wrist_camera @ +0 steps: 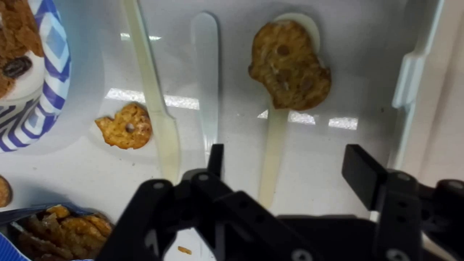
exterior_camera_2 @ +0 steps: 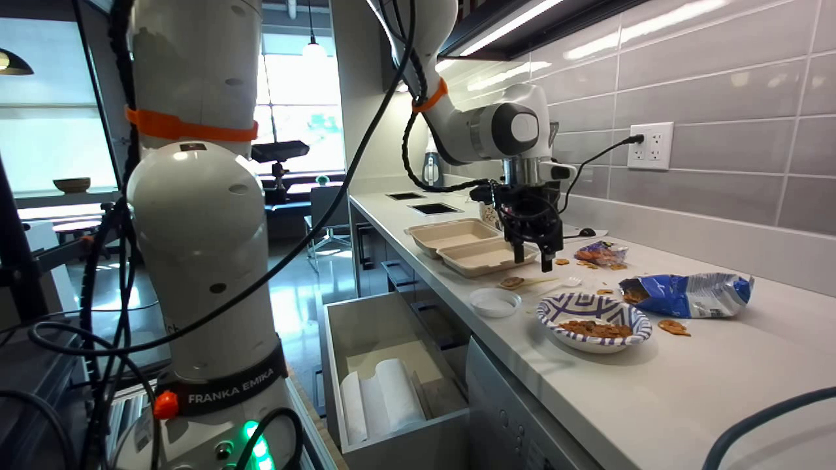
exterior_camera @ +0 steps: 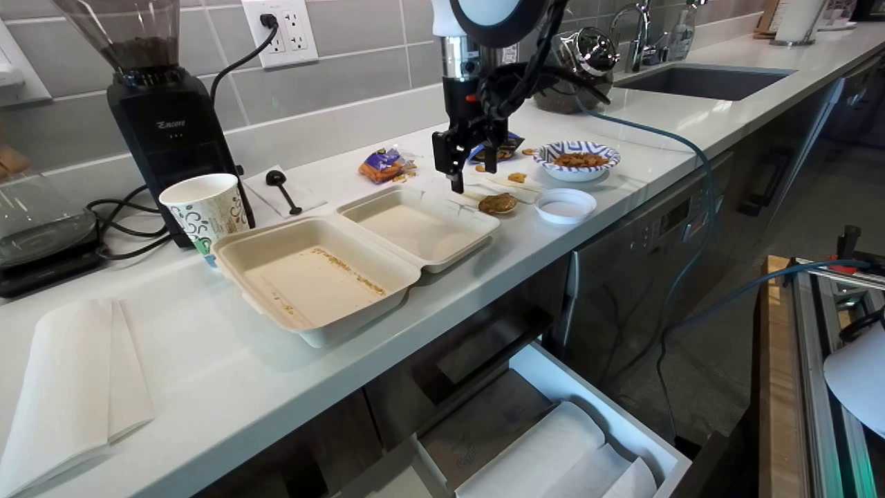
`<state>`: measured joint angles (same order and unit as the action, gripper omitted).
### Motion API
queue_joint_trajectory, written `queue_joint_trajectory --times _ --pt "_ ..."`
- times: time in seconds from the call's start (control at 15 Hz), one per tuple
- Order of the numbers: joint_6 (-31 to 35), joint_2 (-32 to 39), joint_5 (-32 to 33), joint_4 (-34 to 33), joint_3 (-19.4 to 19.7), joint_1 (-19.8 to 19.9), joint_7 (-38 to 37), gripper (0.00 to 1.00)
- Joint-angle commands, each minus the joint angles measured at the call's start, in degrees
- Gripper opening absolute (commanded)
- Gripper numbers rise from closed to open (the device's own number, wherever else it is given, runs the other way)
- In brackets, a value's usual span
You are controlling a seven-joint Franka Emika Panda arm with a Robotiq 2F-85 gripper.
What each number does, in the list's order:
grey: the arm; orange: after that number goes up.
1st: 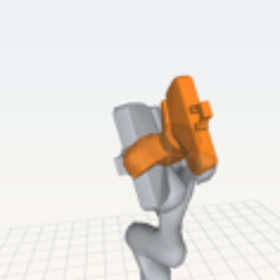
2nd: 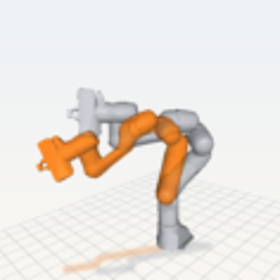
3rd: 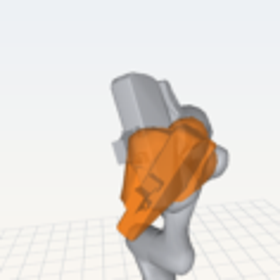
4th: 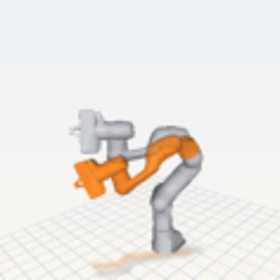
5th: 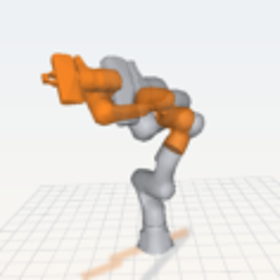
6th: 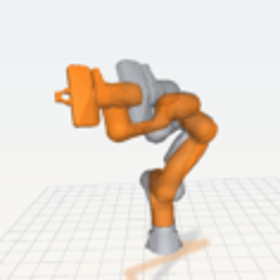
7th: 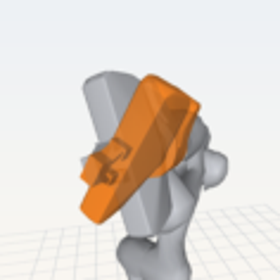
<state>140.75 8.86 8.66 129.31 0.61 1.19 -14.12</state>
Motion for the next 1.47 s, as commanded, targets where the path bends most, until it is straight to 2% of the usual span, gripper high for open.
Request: queue_joint_trajectory --times 0.0,0.27,0.33,0.4,0.47,0.73,1.2,1.27,1.4 --pt "1.5 1.0 -1.6 -0.1 0.6 -0.6 -0.2 0.70" --pt "2.3 1.9 -1.8 -0.3 0.7 -0.7 -0.4 0.67" --pt "2.7 2.3 -1.7 -0.5 0.7 -0.8 -0.5 0.61" --pt "3.2 2.5 -1.6 -0.5 0.8 -0.8 -0.7 0.63" --pt "3.6 2.8 -1.8 -0.6 0.8 -0.8 -0.6 0.58" --pt "4.3 3.6 -1.7 -1.0 1.0 -0.8 -0.7 0.57" --pt "4.3 3.4 -1.9 -0.6 1.7 -0.6 -0.7 0.44" --pt "4.3 3.4 -2.0 -0.6 1.8 -0.5 -0.6 0.40" --pt "4.2 3.4 -2.1 -0.6 2.0 -0.4 -0.4 0.39"
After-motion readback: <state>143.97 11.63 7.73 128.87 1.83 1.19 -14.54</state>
